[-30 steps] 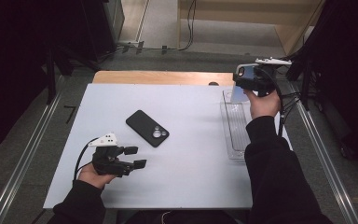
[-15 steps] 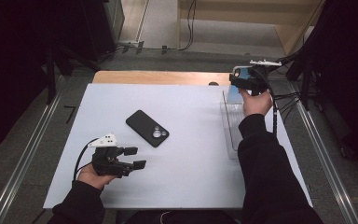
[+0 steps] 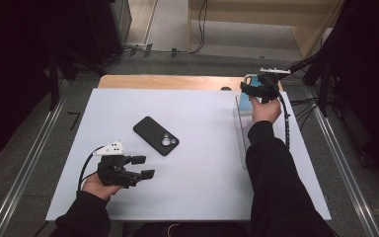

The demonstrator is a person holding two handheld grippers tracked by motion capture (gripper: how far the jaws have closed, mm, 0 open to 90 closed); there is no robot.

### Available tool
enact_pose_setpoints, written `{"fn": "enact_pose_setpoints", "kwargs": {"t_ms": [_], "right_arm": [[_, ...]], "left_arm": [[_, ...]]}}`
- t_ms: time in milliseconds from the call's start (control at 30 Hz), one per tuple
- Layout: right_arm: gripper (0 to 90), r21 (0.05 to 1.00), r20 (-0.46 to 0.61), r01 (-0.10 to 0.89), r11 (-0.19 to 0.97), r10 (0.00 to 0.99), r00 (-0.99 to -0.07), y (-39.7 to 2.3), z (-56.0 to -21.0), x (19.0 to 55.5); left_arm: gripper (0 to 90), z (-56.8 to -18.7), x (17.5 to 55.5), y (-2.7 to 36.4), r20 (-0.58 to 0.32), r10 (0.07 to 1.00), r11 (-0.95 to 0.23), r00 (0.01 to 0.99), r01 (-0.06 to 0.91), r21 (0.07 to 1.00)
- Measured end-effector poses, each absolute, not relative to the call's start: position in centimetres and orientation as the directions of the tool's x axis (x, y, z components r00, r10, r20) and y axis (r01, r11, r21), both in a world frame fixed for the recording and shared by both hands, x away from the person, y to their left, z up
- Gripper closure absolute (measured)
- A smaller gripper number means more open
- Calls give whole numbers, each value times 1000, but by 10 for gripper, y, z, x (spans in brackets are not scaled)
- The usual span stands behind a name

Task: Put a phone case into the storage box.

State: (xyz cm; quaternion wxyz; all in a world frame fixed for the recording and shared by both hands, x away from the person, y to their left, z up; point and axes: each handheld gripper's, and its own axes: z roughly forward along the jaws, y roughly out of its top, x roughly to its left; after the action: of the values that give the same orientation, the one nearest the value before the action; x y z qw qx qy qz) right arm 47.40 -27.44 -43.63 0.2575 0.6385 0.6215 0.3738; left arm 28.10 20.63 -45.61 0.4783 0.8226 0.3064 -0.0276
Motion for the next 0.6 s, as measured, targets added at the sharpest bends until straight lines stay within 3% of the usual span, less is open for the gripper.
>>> {"fn": "enact_pose_setpoints", "kwargs": {"t_ms": [600], "right_arm": [[142,780,121,622,-71,992,-39,-268,-451,482]], "left_arm": [[294,-456,281,207,-337,479,-356,810,531,769]]}}
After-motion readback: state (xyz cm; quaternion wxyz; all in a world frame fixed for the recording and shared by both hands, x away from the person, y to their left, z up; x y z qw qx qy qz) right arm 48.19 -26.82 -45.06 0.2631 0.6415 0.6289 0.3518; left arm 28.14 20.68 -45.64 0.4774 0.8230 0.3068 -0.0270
